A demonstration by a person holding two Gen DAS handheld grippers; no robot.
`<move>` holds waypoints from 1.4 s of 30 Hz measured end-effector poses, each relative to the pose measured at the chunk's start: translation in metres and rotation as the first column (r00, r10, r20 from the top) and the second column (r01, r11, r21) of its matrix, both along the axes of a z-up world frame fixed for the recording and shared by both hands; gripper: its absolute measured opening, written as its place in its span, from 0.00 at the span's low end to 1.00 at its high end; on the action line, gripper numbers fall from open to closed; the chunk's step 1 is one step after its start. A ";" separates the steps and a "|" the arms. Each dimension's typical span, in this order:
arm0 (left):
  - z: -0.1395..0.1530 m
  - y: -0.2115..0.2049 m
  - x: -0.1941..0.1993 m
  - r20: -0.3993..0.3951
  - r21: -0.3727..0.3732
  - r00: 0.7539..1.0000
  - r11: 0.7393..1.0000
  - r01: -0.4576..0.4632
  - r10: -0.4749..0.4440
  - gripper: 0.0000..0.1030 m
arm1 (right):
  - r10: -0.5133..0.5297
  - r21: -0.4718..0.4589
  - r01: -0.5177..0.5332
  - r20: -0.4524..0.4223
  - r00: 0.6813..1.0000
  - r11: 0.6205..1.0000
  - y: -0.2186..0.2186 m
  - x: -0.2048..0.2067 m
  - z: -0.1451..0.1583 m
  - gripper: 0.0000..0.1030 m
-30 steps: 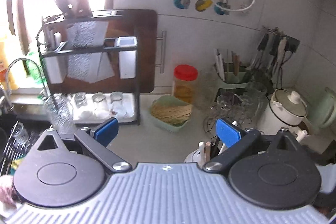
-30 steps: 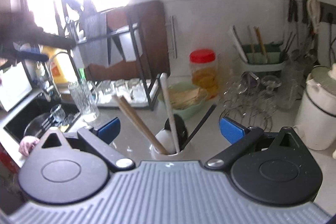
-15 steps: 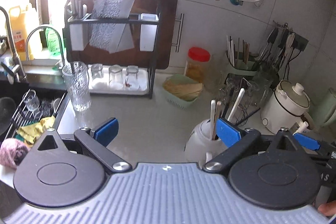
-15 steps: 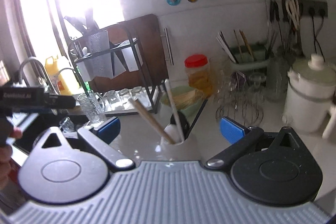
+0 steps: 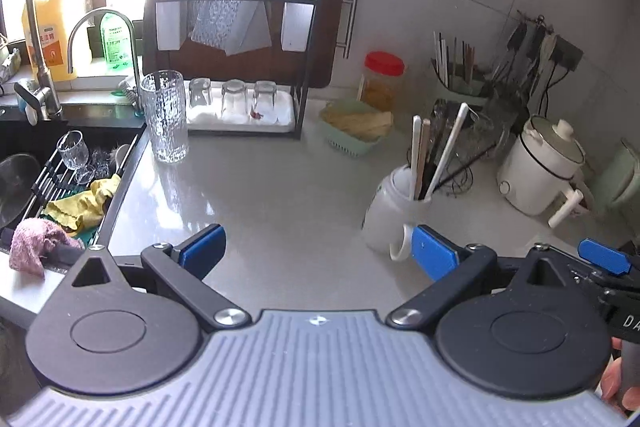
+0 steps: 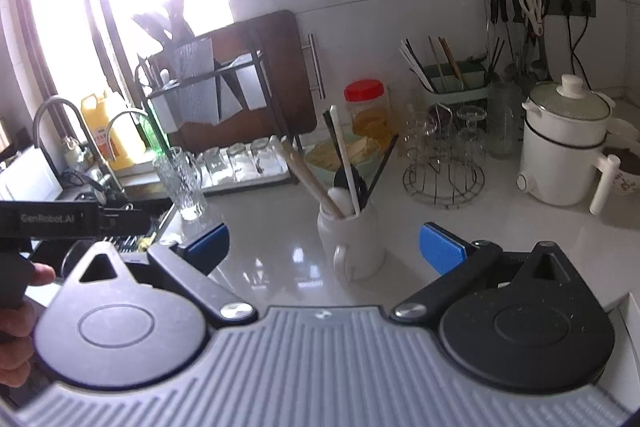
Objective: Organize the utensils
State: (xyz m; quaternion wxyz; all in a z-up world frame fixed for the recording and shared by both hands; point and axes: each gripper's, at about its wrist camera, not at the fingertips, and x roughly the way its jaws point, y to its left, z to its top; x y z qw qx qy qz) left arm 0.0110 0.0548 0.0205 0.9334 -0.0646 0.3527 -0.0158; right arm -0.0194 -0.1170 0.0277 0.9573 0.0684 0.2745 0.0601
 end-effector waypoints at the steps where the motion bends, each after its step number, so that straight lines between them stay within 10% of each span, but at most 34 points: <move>1: -0.001 0.000 -0.003 -0.001 0.004 1.000 1.000 0.003 -0.003 0.98 | -0.003 -0.006 0.003 0.000 1.000 1.000 0.002 -0.003 -0.001 1.00; 42: -0.003 0.012 -0.033 0.012 0.035 0.999 0.998 0.044 -0.045 0.98 | -0.030 -0.043 0.033 0.057 0.998 0.999 0.031 -0.029 -0.006 1.00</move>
